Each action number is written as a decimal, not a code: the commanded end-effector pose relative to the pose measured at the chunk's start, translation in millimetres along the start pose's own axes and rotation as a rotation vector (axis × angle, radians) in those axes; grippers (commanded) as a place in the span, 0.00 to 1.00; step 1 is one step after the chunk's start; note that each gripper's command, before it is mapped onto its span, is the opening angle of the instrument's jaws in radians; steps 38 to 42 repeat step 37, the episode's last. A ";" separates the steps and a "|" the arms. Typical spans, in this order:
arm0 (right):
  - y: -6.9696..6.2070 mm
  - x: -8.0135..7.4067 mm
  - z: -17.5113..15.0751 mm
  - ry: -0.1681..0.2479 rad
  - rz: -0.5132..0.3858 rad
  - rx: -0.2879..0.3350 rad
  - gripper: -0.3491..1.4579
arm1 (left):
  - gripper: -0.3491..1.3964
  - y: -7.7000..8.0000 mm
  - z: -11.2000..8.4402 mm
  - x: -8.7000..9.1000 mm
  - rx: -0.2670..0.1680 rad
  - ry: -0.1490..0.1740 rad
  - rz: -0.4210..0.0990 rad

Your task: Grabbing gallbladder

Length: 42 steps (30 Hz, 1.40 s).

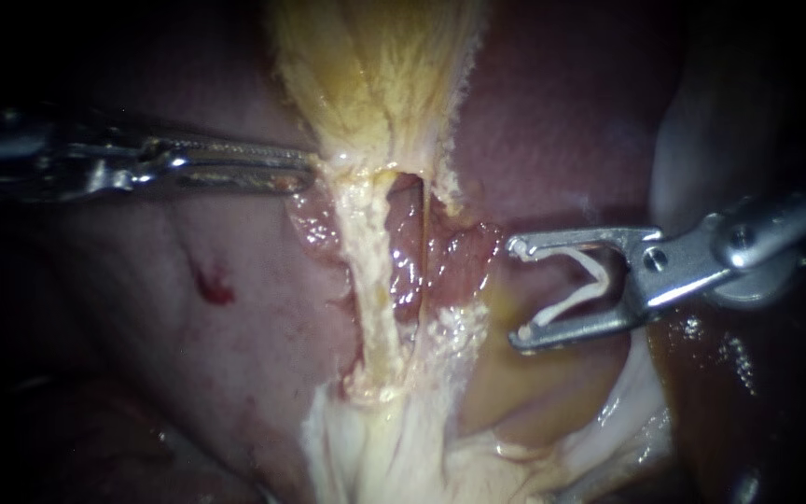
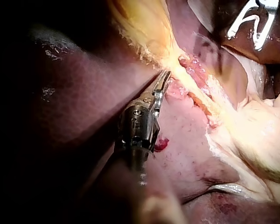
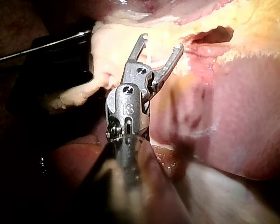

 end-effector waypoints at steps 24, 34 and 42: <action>0.0 0.0 -0.1 0.000 0.000 0.000 0.45 | 0.00 -0.6 -2.8 -2.2 -0.005 -0.033 -0.018; 0.0 0.0 -0.1 0.000 0.000 0.000 0.45 | 0.00 -0.6 -2.7 -2.2 -0.005 -0.033 -0.018; 0.0 -0.1 -0.1 0.000 0.000 0.000 0.45 | 0.00 -0.6 -2.7 -2.2 -0.006 -0.033 -0.018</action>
